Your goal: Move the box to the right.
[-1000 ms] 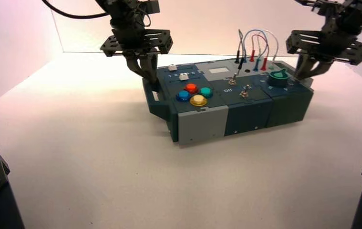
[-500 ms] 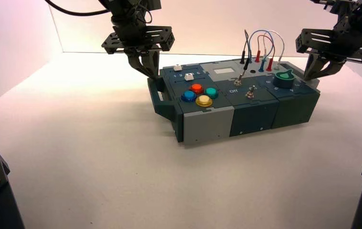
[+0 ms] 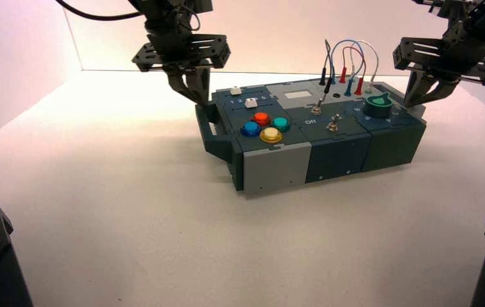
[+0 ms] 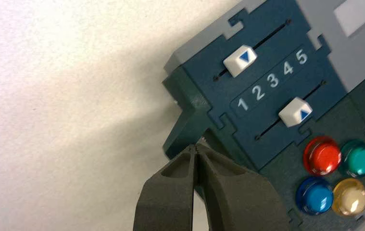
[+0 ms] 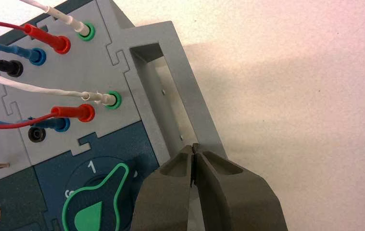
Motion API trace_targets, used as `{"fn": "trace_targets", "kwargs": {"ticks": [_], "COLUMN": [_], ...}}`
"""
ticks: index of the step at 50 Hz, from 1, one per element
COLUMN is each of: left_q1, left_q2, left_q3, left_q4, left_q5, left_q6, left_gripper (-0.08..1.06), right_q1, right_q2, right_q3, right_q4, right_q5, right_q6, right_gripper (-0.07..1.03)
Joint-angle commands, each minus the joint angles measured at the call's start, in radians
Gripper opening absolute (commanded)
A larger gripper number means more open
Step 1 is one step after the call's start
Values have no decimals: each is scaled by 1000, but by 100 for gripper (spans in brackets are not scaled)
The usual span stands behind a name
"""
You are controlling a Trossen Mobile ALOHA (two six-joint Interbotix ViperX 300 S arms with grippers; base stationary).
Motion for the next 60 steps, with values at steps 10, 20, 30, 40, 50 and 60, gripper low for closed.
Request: {"fn": "trace_targets", "kwargs": {"ticks": [10, 20, 30, 40, 50, 60], "left_q1": [6, 9, 61, 166, 242, 270], "left_q2": [-126, -189, -222, -258, -330, -410], "left_q3": [-12, -12, -6, 37, 104, 190], "left_q4": [21, 26, 28, 28, 28, 29], "left_q5": [-31, -69, -100, -160, -202, -307], "left_q6": [32, 55, 63, 63, 63, 74], "left_gripper": [-3, -3, -3, -3, -3, -3], "right_q1": [18, 14, 14, 9, -32, -120], "right_q2": [-140, -219, -282, -341, -380, -423], "right_q3": [3, 21, 6, -14, -6, 49], "right_q4": [-2, -2, -15, -29, -37, -35], "right_q5": [0, 8, 49, 86, 84, 25], "right_q6": [-5, -5, -9, -11, -9, -6], "right_gripper": [-2, -2, -2, -2, -2, -2]}}
